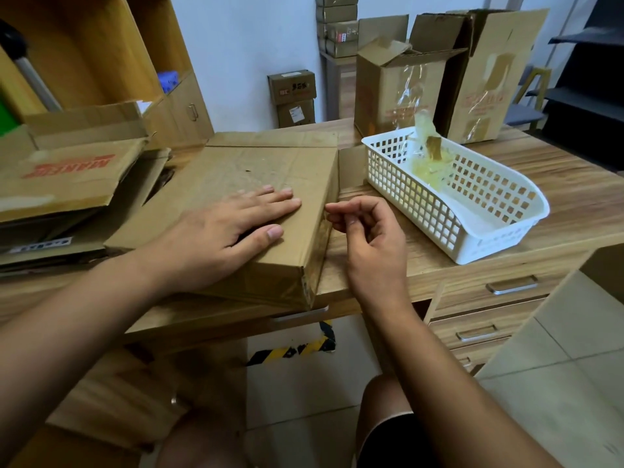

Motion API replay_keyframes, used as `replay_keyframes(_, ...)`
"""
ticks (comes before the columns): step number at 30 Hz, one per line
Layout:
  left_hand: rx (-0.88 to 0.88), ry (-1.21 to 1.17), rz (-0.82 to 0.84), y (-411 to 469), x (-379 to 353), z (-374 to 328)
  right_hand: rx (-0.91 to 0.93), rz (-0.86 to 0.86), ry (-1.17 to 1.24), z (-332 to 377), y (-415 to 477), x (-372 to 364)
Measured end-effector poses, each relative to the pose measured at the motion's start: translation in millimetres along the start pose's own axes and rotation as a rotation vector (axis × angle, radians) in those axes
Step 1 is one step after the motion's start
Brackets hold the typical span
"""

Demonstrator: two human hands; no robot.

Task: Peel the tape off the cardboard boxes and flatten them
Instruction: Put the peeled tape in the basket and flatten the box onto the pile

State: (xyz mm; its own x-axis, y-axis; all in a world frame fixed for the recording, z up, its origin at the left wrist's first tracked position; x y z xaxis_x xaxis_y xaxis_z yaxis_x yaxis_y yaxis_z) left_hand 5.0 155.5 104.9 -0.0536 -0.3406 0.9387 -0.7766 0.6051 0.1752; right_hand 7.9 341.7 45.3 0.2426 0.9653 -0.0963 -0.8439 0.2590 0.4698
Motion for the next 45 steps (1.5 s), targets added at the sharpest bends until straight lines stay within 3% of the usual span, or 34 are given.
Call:
replay_keyframes(22, 0.044, -0.009, -0.029, 1.6, 0.4, 2.0, -0.020, 0.077, -0.043, -11.9, 4.0, -2.1)
replay_keyframes(29, 0.047, -0.013, -0.037, 1.1, 1.9, 1.3, -0.065, 0.032, 0.075, -12.8, 6.8, -2.3)
replay_keyframes(40, 0.055, -0.025, -0.036, 2.7, 0.1, 4.5, -0.125, 0.094, 0.061, -16.0, 8.4, -0.8)
replay_keyframes(45, 0.061, -0.034, -0.042, 1.7, 0.8, 5.5, -0.149, 0.026, 0.164, -16.3, 8.9, 4.0)
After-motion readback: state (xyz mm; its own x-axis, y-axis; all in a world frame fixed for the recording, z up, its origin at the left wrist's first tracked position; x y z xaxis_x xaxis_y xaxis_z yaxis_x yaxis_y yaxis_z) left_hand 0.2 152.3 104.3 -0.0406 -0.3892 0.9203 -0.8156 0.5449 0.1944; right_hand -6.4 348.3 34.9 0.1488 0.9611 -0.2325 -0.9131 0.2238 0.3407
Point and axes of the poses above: each hand's wrist, its own y-axis towards the middle knuckle, its own x-axis out of the back of the hand, z = x × y, the point moved 8 cm from there along y, towards the middle knuckle, and after that the axes turned 6 degrees about -y, right-handed, at the moved point
